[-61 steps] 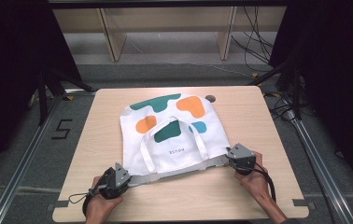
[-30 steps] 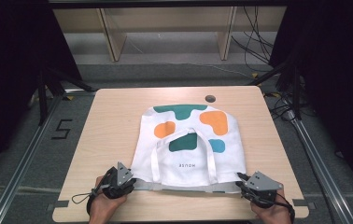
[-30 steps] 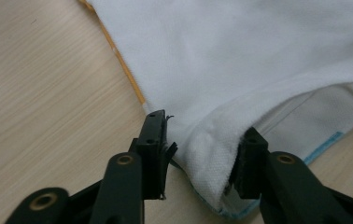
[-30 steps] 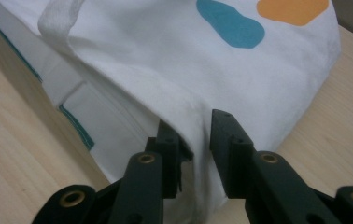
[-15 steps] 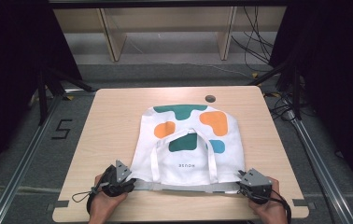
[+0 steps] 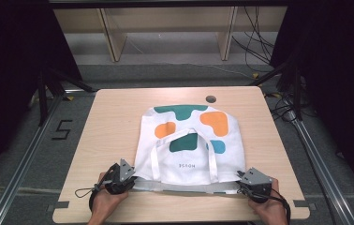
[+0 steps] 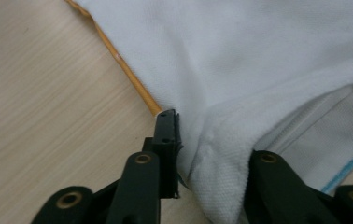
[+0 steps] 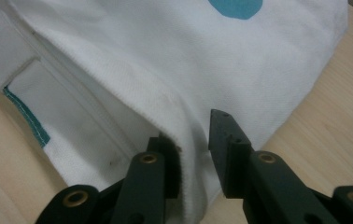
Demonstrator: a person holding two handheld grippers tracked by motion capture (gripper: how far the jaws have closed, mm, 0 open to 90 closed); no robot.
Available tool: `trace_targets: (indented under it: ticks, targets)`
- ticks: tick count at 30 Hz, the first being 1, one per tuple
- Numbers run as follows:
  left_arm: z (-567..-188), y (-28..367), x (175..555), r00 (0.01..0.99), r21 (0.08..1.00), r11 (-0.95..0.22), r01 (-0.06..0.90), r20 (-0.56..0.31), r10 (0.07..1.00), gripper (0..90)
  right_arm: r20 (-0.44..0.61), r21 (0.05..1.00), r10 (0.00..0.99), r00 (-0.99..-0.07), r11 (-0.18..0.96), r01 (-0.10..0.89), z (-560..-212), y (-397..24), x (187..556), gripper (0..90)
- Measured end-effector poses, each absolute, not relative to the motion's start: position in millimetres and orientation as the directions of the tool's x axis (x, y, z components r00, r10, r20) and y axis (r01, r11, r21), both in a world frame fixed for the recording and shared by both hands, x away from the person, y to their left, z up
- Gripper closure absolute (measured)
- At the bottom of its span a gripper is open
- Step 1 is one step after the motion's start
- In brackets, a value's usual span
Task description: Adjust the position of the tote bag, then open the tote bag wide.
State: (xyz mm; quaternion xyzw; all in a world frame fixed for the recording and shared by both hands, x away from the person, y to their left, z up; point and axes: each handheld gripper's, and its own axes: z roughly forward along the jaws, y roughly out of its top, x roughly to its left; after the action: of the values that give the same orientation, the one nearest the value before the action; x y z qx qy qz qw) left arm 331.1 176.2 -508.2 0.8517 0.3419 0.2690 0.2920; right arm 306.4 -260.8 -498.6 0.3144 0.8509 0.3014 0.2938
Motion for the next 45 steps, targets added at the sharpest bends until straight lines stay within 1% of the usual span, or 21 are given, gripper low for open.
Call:
trace_targets:
  ticks: [1, 6, 11, 13, 15, 18, 21, 22, 23, 24, 25, 27, 29, 31, 33, 34, 36, 37, 38, 41, 45]
  targets:
    - [-506.3, 175.6, 328.6, 0.618, 0.667, -0.599, 0.442, 0.258, 0.743, 75.8, -0.311, 0.698, 0.713, -0.629, 0.62, 0.358, -498.4, -260.8, 306.2, 73.9]
    - [-503.5, 176.4, 329.2, 0.623, 0.674, -0.6, 0.432, 0.257, 0.738, 80.9, -0.312, 0.696, 0.713, -0.629, 0.621, 0.359, -499.2, -259.5, 307.0, 71.5]
    - [-498.9, 175.8, 327.6, 0.615, 0.696, -0.581, 0.421, 0.252, 0.747, 82.2, -0.311, 0.701, 0.719, -0.622, 0.616, 0.361, -498.2, -260.6, 306.1, 69.8]
    - [-496.2, 176.5, 327.2, 0.617, 0.692, -0.589, 0.417, 0.261, 0.743, 82.5, -0.312, 0.699, 0.723, -0.616, 0.614, 0.367, -498.8, -261.6, 307.7, 64.0]
    - [-497.4, 176.2, 326.6, 0.62, 0.692, -0.595, 0.408, 0.269, 0.737, 82.5, -0.32, 0.7, 0.722, -0.613, 0.617, 0.361, -499.2, -261.1, 311.0, 62.2]
    - [-497.6, 175.7, 325.7, 0.616, 0.719, -0.574, 0.392, 0.258, 0.744, 82.4, -0.312, 0.694, 0.73, -0.608, 0.612, 0.379, -500.2, -259.1, 312.5, 62.5]
    - [-492.1, 175.8, 324.7, 0.617, 0.731, -0.569, 0.377, 0.26, 0.743, 82.5, -0.321, 0.676, 0.711, -0.626, 0.634, 0.375, -502.9, -257.8, 317.4, 66.5]
    - [-491.7, 175.2, 324.5, 0.618, 0.737, -0.561, 0.376, 0.251, 0.745, 82.6, -0.312, 0.669, 0.685, -0.658, 0.65, 0.359, -504.5, -258.7, 320.6, 79.1]
    - [-489.9, 175.3, 324.1, 0.622, 0.737, -0.564, 0.372, 0.253, 0.741, 82.6, -0.297, 0.668, 0.682, -0.668, 0.649, 0.365, -504.3, -258.5, 320.7, 83.3]
    - [-489.9, 175.3, 324.1, 0.622, 0.737, -0.564, 0.372, 0.253, 0.741, 82.6, -0.297, 0.668, 0.682, -0.668, 0.649, 0.365, -504.3, -258.5, 320.7, 83.3]
    - [-488.2, 175.6, 323.5, 0.623, 0.74, -0.56, 0.371, 0.249, 0.742, 82.7, -0.287, 0.685, 0.679, -0.676, 0.639, 0.351, -499.0, -259.2, 321.3, 87.8]
    - [-483.3, 176.8, 321.8, 0.625, 0.755, -0.55, 0.358, 0.244, 0.742, 82.8, -0.286, 0.696, 0.676, -0.679, 0.634, 0.337, -495.9, -260.7, 322.1, 87.9]
    - [-478.3, 176.8, 320.1, 0.621, 0.777, -0.526, 0.345, 0.232, 0.749, 82.9, -0.261, 0.78, 0.734, -0.627, 0.543, 0.312, -479.9, -268.8, 320.1, 88.2]
    - [-468.1, 175.6, 318.0, 0.614, 0.807, -0.502, 0.313, 0.232, 0.755, 83.1, -0.268, 0.811, 0.747, -0.609, 0.516, 0.276, -468.4, -271.4, 318.8, 88.3]
    - [-465.0, 174.9, 317.2, 0.606, 0.817, -0.489, 0.306, 0.229, 0.762, 83.2, -0.275, 0.818, 0.751, -0.6, 0.511, 0.264, -462.6, -271.6, 317.7, 88.3]
    - [-461.1, 175.5, 317.4, 0.61, 0.816, -0.5, 0.291, 0.245, 0.754, 83.2, -0.335, 0.816, 0.739, -0.585, 0.538, 0.212, -450.6, -270.9, 315.6, 88.3]
    - [-453.2, 176.1, 315.8, 0.603, 0.827, -0.488, 0.28, 0.245, 0.759, 83.3, -0.365, 0.813, 0.732, -0.575, 0.551, 0.187, -443.5, -270.9, 313.9, 88.3]
    - [-448.9, 175.8, 316.0, 0.607, 0.84, -0.472, 0.267, 0.233, 0.759, 83.4, -0.368, 0.826, 0.74, -0.563, 0.539, 0.168, -430.4, -270.2, 310.8, 88.4]
    - [-441.0, 177.0, 315.3, 0.605, 0.846, -0.471, 0.249, 0.243, 0.758, 83.4, -0.368, 0.826, 0.74, -0.563, 0.539, 0.168, -430.4, -270.2, 310.8, 88.4]
    - [-421.6, 177.0, 312.5, 0.594, 0.869, -0.451, 0.205, 0.256, 0.763, 83.8, -0.374, 0.855, 0.75, -0.545, 0.507, 0.112, -404.0, -271.1, 310.5, 88.4]
    - [-399.6, 176.8, 308.9, 0.595, 0.894, -0.415, 0.17, 0.243, 0.766, 84.1, -0.394, 0.862, 0.757, -0.521, 0.501, 0.077, -386.3, -271.8, 310.8, 88.5]
